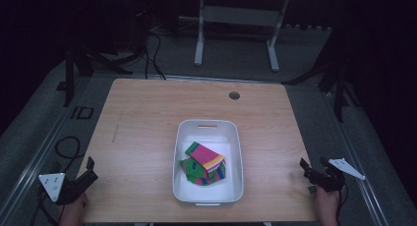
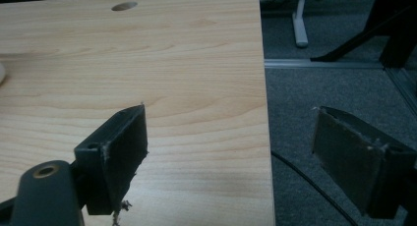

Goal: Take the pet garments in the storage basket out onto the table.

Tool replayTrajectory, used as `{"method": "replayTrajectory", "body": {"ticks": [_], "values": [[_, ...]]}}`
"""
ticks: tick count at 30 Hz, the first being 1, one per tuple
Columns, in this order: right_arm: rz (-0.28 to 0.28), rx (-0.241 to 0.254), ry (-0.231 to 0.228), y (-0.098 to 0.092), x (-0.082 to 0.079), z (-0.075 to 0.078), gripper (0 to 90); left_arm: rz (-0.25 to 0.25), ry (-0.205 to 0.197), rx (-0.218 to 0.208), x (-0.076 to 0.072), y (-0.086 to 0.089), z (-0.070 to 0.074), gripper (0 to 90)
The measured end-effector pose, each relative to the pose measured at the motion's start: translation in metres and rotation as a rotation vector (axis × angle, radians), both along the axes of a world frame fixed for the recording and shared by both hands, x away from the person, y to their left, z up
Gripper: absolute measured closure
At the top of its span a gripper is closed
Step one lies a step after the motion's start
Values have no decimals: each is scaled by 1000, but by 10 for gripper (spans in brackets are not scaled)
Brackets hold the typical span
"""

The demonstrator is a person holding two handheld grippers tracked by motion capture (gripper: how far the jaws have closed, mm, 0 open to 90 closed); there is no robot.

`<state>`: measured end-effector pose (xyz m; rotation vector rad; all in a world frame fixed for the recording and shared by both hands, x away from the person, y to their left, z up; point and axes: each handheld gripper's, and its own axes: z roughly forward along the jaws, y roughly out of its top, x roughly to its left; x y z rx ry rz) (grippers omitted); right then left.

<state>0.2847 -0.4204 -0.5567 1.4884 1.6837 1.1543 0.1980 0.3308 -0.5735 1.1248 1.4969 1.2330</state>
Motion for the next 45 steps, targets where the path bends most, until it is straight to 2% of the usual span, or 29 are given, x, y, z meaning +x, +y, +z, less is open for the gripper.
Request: {"method": "replayTrajectory", "body": {"ticks": [2,4,6,8,9,10,11,12,15,16,21,24,26,28,29,33,37,38,41,44,45], "values": [[5,-2,4,0,1,0,138,0,0,1,0,0,0,19],[27,-23,39,3,6,0,142,-1,0,3,0,0,0,19],[33,-33,46,4,7,0,142,-1,0,3,0,0,0,19],[73,-36,60,4,8,0,136,-1,0,6,0,-1,0,19],[73,-36,60,4,8,0,136,-1,0,6,0,-1,0,19],[107,-29,91,4,10,-1,135,-1,0,6,0,-1,0,19],[107,-29,91,4,10,-1,135,-2,-1,6,0,0,0,19],[145,-32,126,2,10,-2,138,-3,-1,4,0,0,0,19],[163,-36,139,2,9,-2,139,-3,-3,2,0,0,0,19],[204,-29,166,2,8,-2,139,-3,-3,2,0,0,0,18],[362,-63,233,6,8,-1,133,-4,-2,2,0,0,0,18],[395,-71,244,7,9,0,133,-3,-3,1,0,0,0,18],[452,-73,271,9,11,1,133,-4,-2,1,0,0,0,19],[464,-81,275,10,11,2,133,-4,-2,2,0,0,0,19],[495,-94,280,13,12,3,133,-3,-1,0,0,0,0,18],[548,-122,273,21,13,6,134,-4,-3,-2,0,0,0,19],[614,-143,285,32,13,9,134,-5,-1,0,0,0,0,19],[614,-143,285,32,13,9,134,-5,-1,0,0,0,0,19],[686,-157,279,45,13,16,135,-7,-1,2,0,0,0,19],[735,-170,275,53,15,21,136,-8,-1,3,0,0,0,18],[735,-170,275,53,15,21,136,-8,-1,3,0,0,0,19]]}}
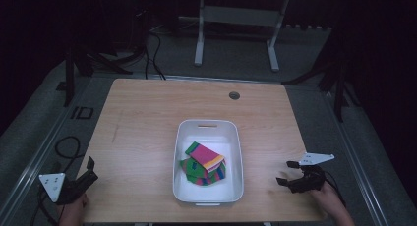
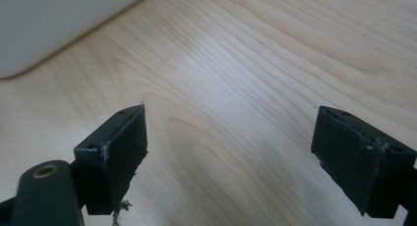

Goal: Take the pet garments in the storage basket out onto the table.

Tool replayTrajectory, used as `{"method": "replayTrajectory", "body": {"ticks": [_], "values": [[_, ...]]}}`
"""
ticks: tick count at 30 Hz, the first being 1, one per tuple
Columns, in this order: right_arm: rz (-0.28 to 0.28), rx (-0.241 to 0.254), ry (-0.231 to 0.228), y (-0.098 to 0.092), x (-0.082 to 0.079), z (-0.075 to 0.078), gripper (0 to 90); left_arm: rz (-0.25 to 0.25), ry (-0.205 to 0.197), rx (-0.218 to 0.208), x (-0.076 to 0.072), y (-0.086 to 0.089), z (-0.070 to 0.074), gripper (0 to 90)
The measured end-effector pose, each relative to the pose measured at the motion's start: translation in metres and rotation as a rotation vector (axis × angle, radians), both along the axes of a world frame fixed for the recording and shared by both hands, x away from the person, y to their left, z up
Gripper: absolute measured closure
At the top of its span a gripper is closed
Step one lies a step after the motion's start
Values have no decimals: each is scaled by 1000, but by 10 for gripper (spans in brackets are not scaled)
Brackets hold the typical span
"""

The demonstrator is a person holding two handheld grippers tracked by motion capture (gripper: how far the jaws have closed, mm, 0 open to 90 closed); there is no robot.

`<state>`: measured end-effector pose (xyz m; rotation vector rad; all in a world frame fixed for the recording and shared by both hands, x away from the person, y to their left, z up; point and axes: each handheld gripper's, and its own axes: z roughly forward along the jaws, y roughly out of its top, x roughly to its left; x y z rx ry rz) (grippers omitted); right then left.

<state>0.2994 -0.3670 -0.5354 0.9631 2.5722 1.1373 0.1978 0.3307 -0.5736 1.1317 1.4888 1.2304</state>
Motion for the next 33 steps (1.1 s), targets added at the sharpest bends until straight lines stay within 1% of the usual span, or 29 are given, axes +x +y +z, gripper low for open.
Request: {"method": "replayTrajectory", "body": {"ticks": [4,5,7,10,14,17,20,21,22,24,25,26,27,31,32,33], "values": [[40,3,-6,10,2,7,136,0,0,-1,0,0,0,19],[50,13,-11,16,4,12,136,0,0,0,0,0,0,19],[61,23,-6,21,6,16,136,-2,0,2,0,0,0,19],[101,32,-7,30,7,23,138,-2,-1,-2,0,0,0,19],[167,31,-15,45,8,37,138,-4,-1,-3,0,1,0,18],[213,35,-32,58,9,50,139,-5,-2,-6,0,1,0,19],[243,33,-41,69,11,62,138,-6,-2,-7,0,1,0,19],[243,33,-41,69,11,62,138,-6,-2,-7,0,1,0,19],[250,29,-45,72,12,66,138,-7,-2,-7,0,1,0,19],[259,6,-37,86,17,77,136,-7,-1,-7,0,1,0,19],[265,7,-29,90,18,80,136,-7,-2,-7,0,1,0,19],[265,7,-29,90,18,80,136,-7,-1,-7,0,1,0,19],[285,21,-13,98,21,86,136,-8,-2,-8,0,1,0,19],[323,17,-13,114,25,95,136,-9,-1,-7,0,1,0,18],[323,17,-13,114,25,95,136,-9,-1,-7,0,1,0,19],[349,22,-1,123,27,99,136,-10,0,-7,0,1,0,19]]}}
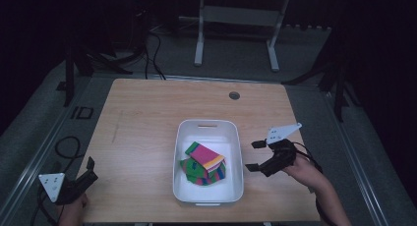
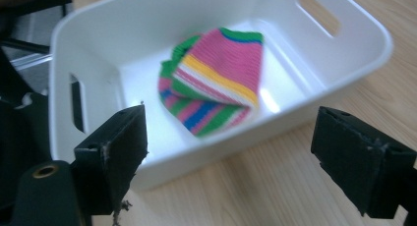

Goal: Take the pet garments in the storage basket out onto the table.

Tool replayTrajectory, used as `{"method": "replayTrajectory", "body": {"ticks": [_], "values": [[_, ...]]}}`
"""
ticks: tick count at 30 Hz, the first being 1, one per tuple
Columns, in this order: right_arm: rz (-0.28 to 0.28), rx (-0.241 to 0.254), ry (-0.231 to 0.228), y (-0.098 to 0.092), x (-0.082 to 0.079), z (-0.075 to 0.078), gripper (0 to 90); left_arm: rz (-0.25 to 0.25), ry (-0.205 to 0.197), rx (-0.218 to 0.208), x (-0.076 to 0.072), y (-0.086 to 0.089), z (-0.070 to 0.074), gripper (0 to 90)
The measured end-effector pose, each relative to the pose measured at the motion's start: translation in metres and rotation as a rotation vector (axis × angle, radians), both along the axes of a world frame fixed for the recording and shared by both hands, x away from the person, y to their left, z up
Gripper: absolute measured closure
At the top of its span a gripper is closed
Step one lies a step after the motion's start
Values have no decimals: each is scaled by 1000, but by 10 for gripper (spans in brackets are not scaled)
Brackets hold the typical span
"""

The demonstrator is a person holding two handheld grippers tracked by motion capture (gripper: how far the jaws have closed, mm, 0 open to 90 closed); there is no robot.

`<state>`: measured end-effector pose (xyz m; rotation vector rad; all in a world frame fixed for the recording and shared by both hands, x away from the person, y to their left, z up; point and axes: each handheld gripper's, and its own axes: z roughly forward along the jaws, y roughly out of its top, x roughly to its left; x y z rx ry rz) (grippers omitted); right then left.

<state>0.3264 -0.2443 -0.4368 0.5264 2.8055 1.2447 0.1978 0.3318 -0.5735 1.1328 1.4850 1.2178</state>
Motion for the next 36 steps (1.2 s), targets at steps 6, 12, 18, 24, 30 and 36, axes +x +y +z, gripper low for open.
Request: {"method": "replayTrajectory", "body": {"ticks": [6,12,18,24,30,36], "values": [[49,-7,-5,24,0,5,133,-2,0,-2,0,0,0,19],[103,-56,2,54,3,4,133,-4,1,-2,0,0,0,19],[145,-115,22,85,8,-2,142,-8,2,-2,0,0,0,19],[183,-163,22,119,12,-11,142,-12,3,-5,0,1,0,19],[206,-194,21,138,12,-19,147,-14,2,-6,0,1,0,19],[214,-246,2,168,15,-39,162,-19,1,-7,0,1,0,18]]}}
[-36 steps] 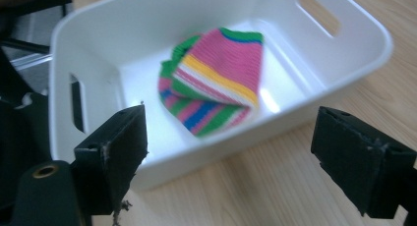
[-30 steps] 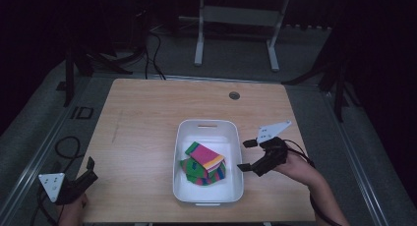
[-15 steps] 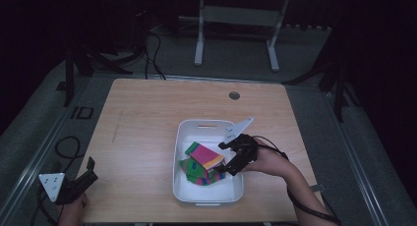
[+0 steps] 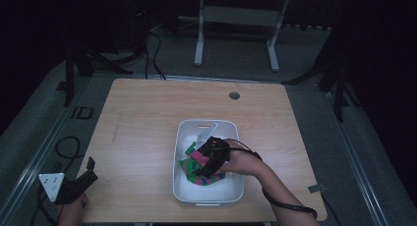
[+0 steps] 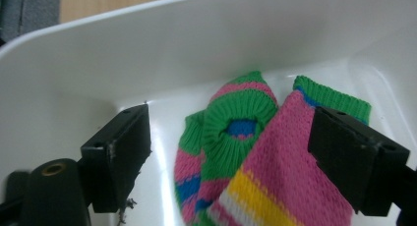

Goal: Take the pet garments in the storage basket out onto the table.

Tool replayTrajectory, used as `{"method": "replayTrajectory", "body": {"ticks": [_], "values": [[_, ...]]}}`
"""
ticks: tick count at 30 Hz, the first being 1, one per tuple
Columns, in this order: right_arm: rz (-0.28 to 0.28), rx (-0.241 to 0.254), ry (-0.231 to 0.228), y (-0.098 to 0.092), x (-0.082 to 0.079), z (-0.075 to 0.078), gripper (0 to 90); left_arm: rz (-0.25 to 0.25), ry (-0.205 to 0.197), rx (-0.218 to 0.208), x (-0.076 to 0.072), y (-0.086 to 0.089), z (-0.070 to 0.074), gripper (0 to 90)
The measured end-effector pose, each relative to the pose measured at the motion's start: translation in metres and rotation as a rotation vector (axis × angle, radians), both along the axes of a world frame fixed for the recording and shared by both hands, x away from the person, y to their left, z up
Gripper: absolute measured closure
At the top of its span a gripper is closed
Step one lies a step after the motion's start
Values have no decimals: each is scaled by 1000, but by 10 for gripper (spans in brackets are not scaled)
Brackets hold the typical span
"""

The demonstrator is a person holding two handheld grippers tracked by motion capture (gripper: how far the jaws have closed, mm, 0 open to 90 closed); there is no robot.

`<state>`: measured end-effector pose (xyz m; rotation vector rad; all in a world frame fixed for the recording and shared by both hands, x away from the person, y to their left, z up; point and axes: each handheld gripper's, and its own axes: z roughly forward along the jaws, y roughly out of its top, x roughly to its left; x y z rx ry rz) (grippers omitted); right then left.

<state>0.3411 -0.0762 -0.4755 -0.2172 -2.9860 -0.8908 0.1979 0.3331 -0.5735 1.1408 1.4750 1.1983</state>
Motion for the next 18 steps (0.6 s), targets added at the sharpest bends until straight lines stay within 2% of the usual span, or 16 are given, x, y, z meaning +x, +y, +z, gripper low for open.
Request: {"method": "replayTrajectory", "body": {"ticks": [3,6,7,8,9,10,16,18], "values": [[-13,-43,-18,8,2,-10,172,0,0,0,0,0,0,18],[-17,-103,-18,16,3,-22,174,0,-3,-2,0,0,0,19],[-15,-141,-15,20,2,-31,173,0,-3,-1,0,0,0,19],[-15,-141,-15,20,2,-31,173,0,-4,-1,0,0,0,19],[-19,-190,-36,23,1,-40,173,-1,-3,0,0,0,0,19],[-19,-190,-36,23,1,-40,173,0,-3,-1,0,0,0,19],[-4,-298,-114,29,-3,-51,197,-1,-3,2,0,0,0,18],[-1,-301,-112,29,-4,-52,221,0,-3,3,0,0,0,19]]}}
